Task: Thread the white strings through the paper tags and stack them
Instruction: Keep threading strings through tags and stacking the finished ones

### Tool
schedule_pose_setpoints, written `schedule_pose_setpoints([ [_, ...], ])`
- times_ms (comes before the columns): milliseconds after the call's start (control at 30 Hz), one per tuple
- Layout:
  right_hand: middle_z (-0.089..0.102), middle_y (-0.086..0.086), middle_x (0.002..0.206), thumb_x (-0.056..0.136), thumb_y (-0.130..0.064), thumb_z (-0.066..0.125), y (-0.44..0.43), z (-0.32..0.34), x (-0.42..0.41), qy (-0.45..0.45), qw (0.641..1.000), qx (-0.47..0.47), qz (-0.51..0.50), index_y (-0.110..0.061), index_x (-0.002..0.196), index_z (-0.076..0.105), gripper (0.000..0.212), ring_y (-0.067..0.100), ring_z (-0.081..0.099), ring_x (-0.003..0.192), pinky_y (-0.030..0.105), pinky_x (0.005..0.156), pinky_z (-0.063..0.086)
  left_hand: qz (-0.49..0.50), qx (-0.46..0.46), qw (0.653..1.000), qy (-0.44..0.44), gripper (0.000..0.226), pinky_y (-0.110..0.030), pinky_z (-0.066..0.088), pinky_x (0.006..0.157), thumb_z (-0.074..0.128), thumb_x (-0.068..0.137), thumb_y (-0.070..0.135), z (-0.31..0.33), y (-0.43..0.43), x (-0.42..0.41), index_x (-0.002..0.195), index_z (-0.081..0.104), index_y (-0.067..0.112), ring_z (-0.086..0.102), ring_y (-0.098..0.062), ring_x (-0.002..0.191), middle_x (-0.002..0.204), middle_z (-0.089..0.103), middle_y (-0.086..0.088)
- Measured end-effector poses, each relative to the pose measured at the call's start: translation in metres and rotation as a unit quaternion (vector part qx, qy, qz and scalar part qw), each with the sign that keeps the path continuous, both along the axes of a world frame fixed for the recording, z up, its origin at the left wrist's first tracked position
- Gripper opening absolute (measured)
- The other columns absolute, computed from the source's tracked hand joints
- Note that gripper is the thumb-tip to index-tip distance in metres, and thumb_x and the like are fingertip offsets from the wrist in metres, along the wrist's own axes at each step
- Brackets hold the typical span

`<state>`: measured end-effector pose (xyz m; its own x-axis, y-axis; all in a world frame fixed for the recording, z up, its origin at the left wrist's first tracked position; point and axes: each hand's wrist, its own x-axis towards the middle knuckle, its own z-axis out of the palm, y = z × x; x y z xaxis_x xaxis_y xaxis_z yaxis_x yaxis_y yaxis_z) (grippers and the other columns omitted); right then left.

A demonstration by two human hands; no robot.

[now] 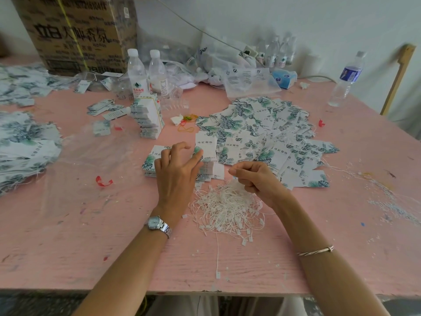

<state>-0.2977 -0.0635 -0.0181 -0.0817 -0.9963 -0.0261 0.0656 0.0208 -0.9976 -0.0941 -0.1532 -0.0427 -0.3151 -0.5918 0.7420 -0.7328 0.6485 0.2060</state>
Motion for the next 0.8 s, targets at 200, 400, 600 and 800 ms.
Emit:
schedule_pose_setpoints([
  [200, 0.032, -0.005, 0.052, 0.079, -0.023, 0.077, -0.0004, -0.0006, 0.002, 0.011, 1.0, -0.002, -0.016, -0.019, 0.075, 0.074, 0.006, 0.01, 0.019, 0.046, 0.017, 0.039, 0.023, -0.015, -0.087, 0.996, -0.003, 0.019, -0.034, 0.026, 0.075, 0.079, 0.087, 0.024, 0.0047, -0.0011, 0.0008, 0.106, 0.077, 0.024, 0.046, -0.023, 0.096, 0.113, 0.067, -0.003],
  [400, 0.031, -0.006, 0.053, 0.078, -0.024, 0.078, -0.0013, -0.001, 0.004, 0.012, 1.0, -0.007, -0.024, -0.02, 0.074, 0.074, 0.007, 0.01, 0.018, 0.047, 0.017, 0.04, 0.023, -0.028, -0.153, 0.988, -0.009, 0.013, -0.035, 0.026, 0.075, 0.081, 0.085, 0.021, 0.0059, -0.0053, 0.0, 0.097, 0.077, 0.025, 0.05, -0.018, 0.094, 0.103, 0.071, 0.006],
  [600, 0.033, -0.007, 0.052, 0.078, -0.024, 0.078, -0.0017, -0.0014, 0.0035, 0.013, 0.999, -0.01, -0.029, -0.02, 0.075, 0.075, 0.006, 0.01, 0.019, 0.046, 0.017, 0.04, 0.023, -0.047, -0.149, 0.987, 0.036, 0.003, -0.036, 0.027, 0.076, 0.077, 0.087, 0.022, 0.0048, -0.006, 0.0018, 0.089, 0.079, 0.023, 0.052, -0.019, 0.092, 0.098, 0.071, 0.007],
  [800, 0.032, -0.007, 0.053, 0.077, -0.026, 0.078, -0.0018, -0.0013, 0.003, 0.007, 0.999, -0.018, -0.046, -0.02, 0.078, 0.075, 0.007, 0.009, 0.02, 0.047, 0.016, 0.04, 0.024, -0.046, -0.123, 0.988, 0.077, 0.013, -0.034, 0.026, 0.073, 0.085, 0.081, 0.02, 0.0056, -0.006, 0.0047, 0.092, 0.081, 0.026, 0.053, -0.018, 0.083, 0.098, 0.072, 0.009],
])
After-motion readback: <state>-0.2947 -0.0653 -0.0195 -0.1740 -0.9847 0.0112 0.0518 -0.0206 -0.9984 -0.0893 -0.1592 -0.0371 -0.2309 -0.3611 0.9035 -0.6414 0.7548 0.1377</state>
